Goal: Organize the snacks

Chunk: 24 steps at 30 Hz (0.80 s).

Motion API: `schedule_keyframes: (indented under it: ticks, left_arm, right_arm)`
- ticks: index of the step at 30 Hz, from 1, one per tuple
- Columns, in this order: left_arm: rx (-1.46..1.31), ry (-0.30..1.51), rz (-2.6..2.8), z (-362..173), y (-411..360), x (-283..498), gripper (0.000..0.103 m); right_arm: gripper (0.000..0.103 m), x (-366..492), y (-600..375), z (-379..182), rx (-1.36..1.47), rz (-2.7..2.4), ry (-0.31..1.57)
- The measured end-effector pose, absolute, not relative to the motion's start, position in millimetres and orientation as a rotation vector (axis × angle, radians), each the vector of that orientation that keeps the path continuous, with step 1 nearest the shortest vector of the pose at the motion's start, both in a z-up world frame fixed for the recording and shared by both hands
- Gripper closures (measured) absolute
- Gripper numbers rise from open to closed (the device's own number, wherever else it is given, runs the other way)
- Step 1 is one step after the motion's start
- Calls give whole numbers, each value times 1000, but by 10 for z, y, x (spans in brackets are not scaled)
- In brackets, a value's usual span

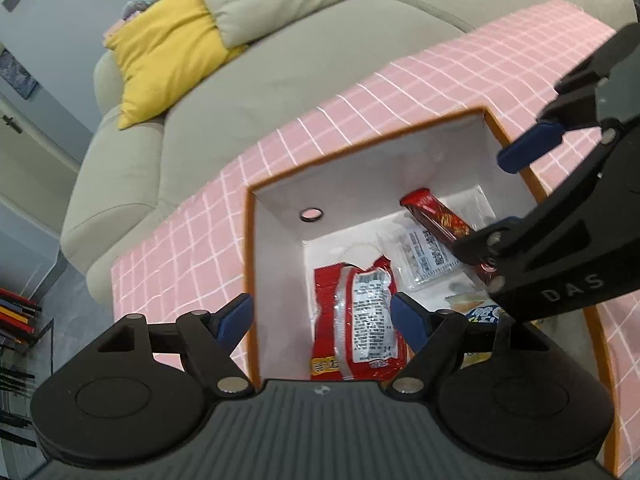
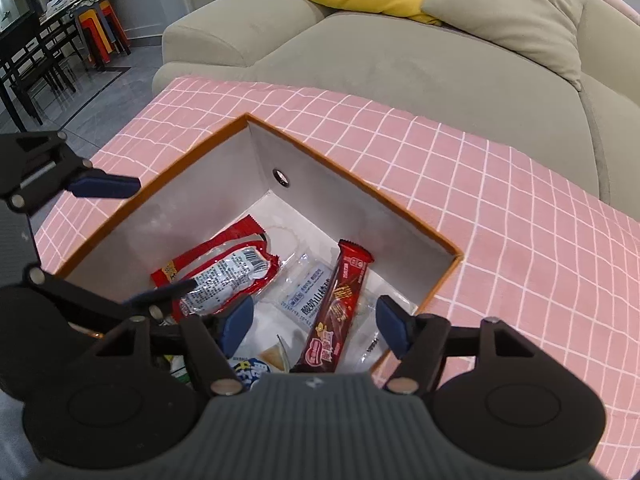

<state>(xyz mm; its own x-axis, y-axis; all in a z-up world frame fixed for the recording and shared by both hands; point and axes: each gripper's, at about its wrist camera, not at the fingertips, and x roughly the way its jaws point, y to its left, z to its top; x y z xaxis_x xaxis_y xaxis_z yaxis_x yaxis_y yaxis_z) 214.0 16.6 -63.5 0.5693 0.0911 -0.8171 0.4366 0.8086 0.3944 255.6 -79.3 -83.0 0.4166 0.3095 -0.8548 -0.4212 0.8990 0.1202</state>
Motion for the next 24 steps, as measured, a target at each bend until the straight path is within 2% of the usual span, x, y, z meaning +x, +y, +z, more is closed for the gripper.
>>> schedule_keyframes:
  ticks: [7, 14, 24]
  left_arm:
    - [619, 888, -178, -321, 193, 1989, 12]
    - [532, 777, -89, 149, 274, 1768, 12]
    - [286, 564, 19, 845, 191, 1084, 12]
  right_arm:
    - [33, 2406, -928, -541, -76, 458, 1019]
    - [28, 2165, -1105, -61, -17, 459, 910]
    - [11, 1496, -1558, 506, 123, 418, 757]
